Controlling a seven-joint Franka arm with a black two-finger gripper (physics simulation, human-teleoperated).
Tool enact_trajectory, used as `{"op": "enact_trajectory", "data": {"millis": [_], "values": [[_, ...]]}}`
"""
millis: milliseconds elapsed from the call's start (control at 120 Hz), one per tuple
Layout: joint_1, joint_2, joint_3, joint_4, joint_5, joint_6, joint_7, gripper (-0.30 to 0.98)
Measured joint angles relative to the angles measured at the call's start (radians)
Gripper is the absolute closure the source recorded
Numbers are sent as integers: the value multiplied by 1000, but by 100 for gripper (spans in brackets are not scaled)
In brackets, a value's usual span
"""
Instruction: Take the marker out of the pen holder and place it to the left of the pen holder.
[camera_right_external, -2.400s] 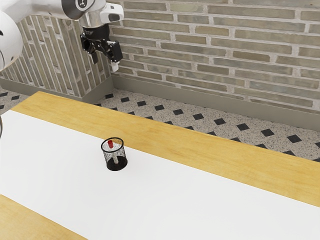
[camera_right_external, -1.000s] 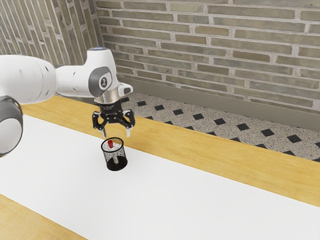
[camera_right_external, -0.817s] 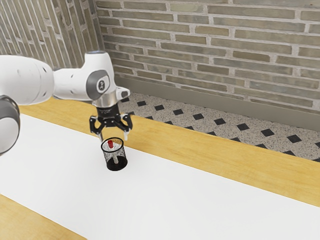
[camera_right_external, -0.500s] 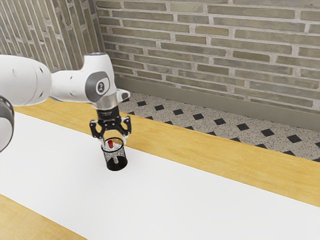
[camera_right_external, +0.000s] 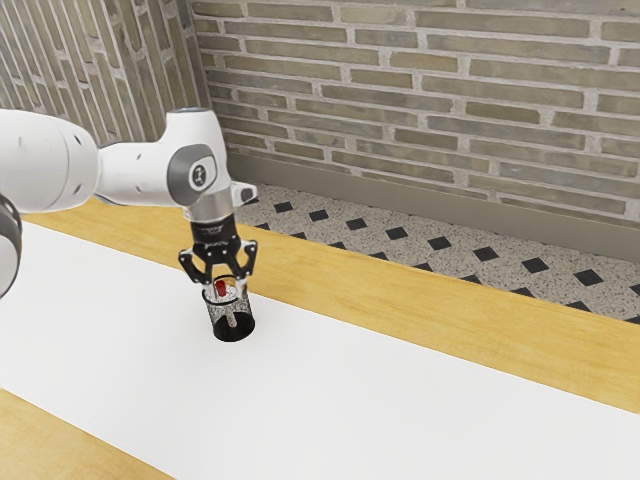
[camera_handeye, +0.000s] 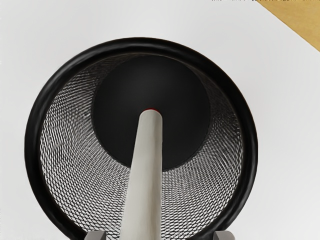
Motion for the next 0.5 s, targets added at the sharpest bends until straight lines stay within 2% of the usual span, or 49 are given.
{"op": "enact_trajectory", "data": {"millis": [500], "values": [[1, -3, 12, 1, 5, -4, -20, 67]]}}
